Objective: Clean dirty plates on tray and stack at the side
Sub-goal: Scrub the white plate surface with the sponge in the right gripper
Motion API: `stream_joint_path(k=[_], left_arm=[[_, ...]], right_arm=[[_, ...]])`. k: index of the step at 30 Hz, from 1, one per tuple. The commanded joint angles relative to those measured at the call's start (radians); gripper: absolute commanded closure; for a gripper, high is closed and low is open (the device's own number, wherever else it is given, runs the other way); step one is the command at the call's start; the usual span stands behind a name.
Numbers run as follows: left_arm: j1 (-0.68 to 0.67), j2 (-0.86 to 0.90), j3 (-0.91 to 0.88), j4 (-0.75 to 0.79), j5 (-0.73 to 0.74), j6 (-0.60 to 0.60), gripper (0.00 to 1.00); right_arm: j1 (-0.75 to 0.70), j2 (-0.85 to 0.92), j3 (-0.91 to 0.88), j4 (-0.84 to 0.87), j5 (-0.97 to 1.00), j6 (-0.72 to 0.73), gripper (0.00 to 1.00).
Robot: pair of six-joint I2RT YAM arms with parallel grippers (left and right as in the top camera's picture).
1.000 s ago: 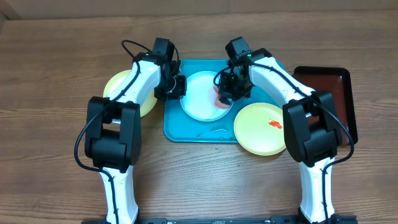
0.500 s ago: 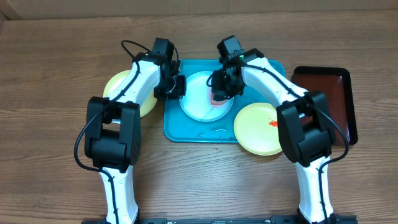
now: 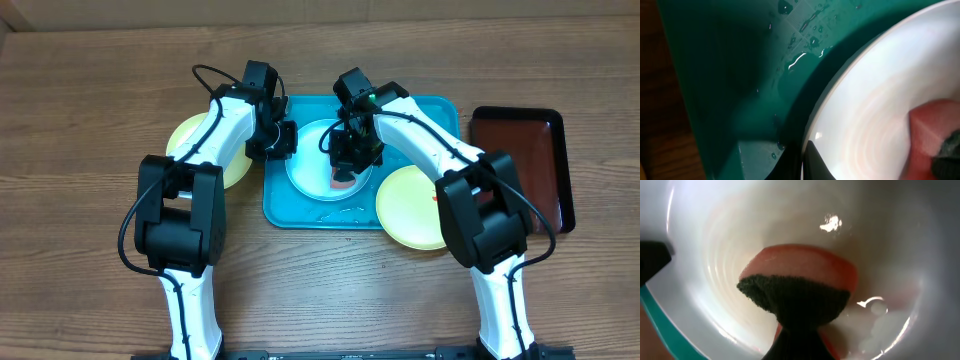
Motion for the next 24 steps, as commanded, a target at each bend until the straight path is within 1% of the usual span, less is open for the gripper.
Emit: stream_joint_path(k=[1, 3, 6, 10, 18, 21, 24], left_arm=[[-0.006, 0.021, -0.009, 0.004, 0.004, -0.003, 0.96], [-0.006, 0.021, -0.009, 0.004, 0.005, -0.003, 0.96], [-0.006, 0.021, -0.009, 0.005, 0.005, -0.003, 0.96], [-0.006, 0.021, -0.009, 0.004, 0.004, -0.003, 0.96], [-0.006, 0.021, -0.009, 0.004, 0.005, -0.003, 0.96], [-0.007, 0.021, -0.009, 0.004, 0.004, -0.003, 0.95], [-0.006, 0.021, -0.009, 0.004, 0.004, -0.003, 0.96]], right_arm=[[0.003, -0.058, 0.013, -0.015, 0.037, -0.021, 0.96], [0.004, -0.057, 0.006, -0.029, 0.108, -0.008, 0.96], [0.004, -0.057, 0.006, -0.055, 0.236, 0.055, 0.96], [0.002, -0.057, 0.006, -0.030, 0.320, 0.085, 0.96], [0.010, -0.045, 0.006, 0.201, 0.310, 0.050, 0.96], [0.022, -0.019, 0.006, 0.253, 0.266, 0.050, 0.96], [0.029, 0.014, 0.006, 0.261, 0.179, 0.050, 0.96]])
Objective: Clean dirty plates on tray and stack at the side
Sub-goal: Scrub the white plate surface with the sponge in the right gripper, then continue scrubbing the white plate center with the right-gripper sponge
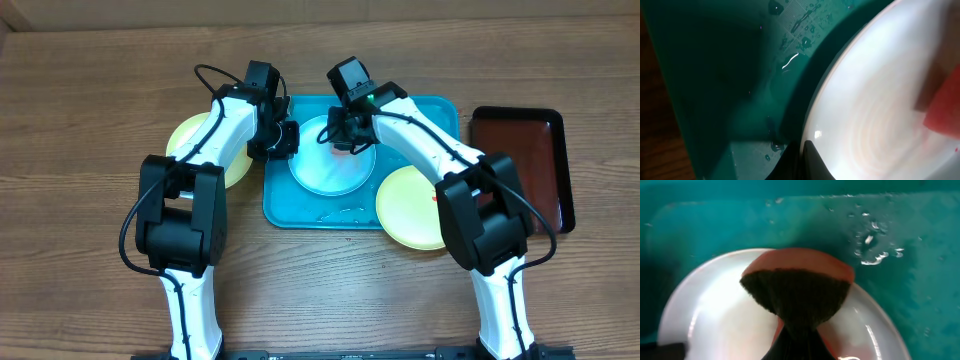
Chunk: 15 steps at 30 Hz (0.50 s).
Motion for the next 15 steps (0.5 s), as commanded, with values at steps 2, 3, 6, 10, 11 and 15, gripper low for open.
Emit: stream_joint_path(k=[2, 3, 6, 10, 11, 15], left_arm=[[-0.005, 0.021, -0.009, 0.000, 0.000, -0.003, 0.96], [-0.005, 0.021, -0.009, 0.000, 0.000, -0.003, 0.96], [-0.005, 0.021, -0.009, 0.000, 0.000, -0.003, 0.96], [-0.005, 0.021, -0.009, 0.000, 0.001, -0.003, 0.96], [-0.005, 0.021, -0.009, 0.000, 0.001, -0.003, 0.96], [-0.005, 0.021, -0.009, 0.000, 0.001, -0.003, 0.96]], right_arm=[[0.022, 0.035, 0.006, -0.018, -0.140, -0.006, 0.96], [0.023, 0.038, 0.006, -0.034, -0.169, -0.006, 0.96], [0.028, 0.036, 0.006, -0.082, -0.284, -0.040, 0.96], [0.028, 0.036, 0.008, -0.163, -0.362, -0.055, 0.96], [0.028, 0.036, 0.009, -0.186, -0.359, -0.055, 0.96], [0.008, 0.035, 0.010, -0.275, -0.267, -0.054, 0.96]])
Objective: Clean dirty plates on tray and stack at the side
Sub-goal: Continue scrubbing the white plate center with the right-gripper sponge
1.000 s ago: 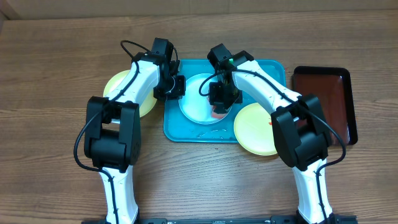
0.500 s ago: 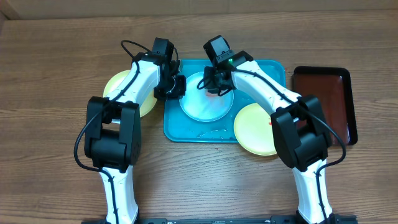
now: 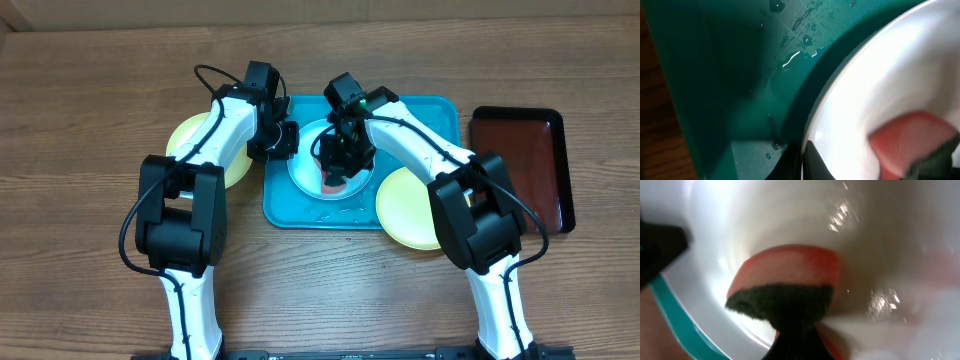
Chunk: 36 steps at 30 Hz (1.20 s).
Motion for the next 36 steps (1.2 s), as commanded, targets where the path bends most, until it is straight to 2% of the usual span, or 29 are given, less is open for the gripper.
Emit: stream_joint_path(k=[1, 7, 17, 24, 32, 36], left_arm=[[-0.005, 0.021, -0.008, 0.003, 0.001, -0.003, 0.96], [-0.005, 0.021, -0.008, 0.003, 0.000, -0.003, 0.96], [-0.005, 0.021, -0.008, -0.007, 0.000, -0.003, 0.96], [-0.005, 0.021, -0.008, -0.015, -0.003, -0.002, 0.96], [-0.005, 0.021, -0.008, -0.015, -0.003, -0.002, 0.96], [-0.006, 0.021, -0.008, -0.014, -0.002, -0.003, 0.96]], right_arm=[[-0.016, 0.011, 0.010, -0.046, 0.061, -0.008, 0.96], [-0.048, 0.011, 0.010, -0.078, 0.262, 0.046, 0.96], [-0.036, 0.011, 0.010, 0.147, 0.428, 0.049, 0.96], [-0.034, 0.011, 0.010, 0.208, 0.473, 0.048, 0.96], [-0.034, 0.011, 0.010, 0.041, 0.483, 0.075, 0.96], [-0.034, 0.011, 0.010, -0.024, 0.375, 0.071, 0.96]])
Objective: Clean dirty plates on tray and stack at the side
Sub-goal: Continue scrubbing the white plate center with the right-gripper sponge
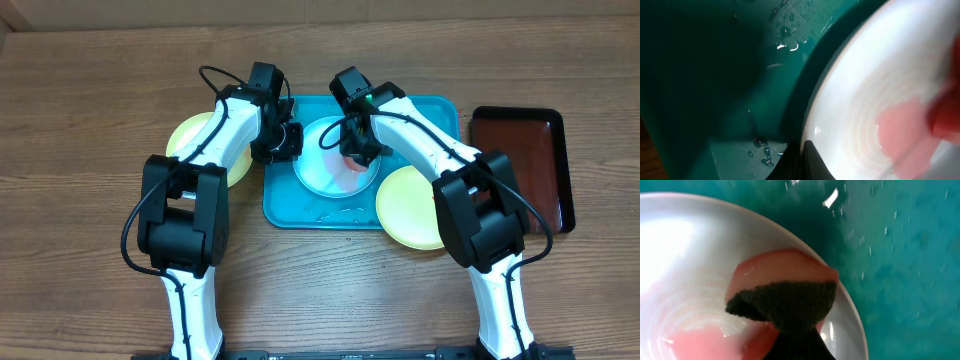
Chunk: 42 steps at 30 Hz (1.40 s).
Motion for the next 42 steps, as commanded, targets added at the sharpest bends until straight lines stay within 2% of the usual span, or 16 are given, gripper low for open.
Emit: stream_joint_path(k=[1, 6, 11, 18, 26, 32, 42], left_arm=[[0.006, 0.020, -0.008, -0.006, -0.023, 0.000, 0.96], [0.006, 0.020, -0.008, -0.003, -0.023, 0.000, 0.96], [0.006, 0.020, -0.008, -0.003, -0.022, 0.000, 0.96], [0.006, 0.020, -0.008, -0.003, -0.023, 0.000, 0.96], [0.006, 0.020, -0.008, -0.010, -0.023, 0.000, 0.96], [0.006, 0.020, -0.008, -0.009, -0.023, 0.000, 0.96], [0.006, 0.020, -0.008, 0.005, -0.023, 0.000, 0.96]], right_arm=[[-0.009, 0.011, -0.005, -0.041, -0.091, 0.001, 0.96], [0.021, 0.011, -0.005, -0.038, -0.322, -0.053, 0.97], [0.071, 0.011, -0.005, 0.003, -0.403, -0.052, 0.96], [0.096, 0.011, -0.005, 0.145, -0.388, -0.031, 0.96], [0.026, 0.011, -0.005, 0.195, -0.253, 0.043, 0.96], [-0.066, 0.011, -0.005, 0.151, -0.238, 0.043, 0.96], [-0.104, 0.011, -0.005, -0.102, -0.299, 0.027, 0.96]])
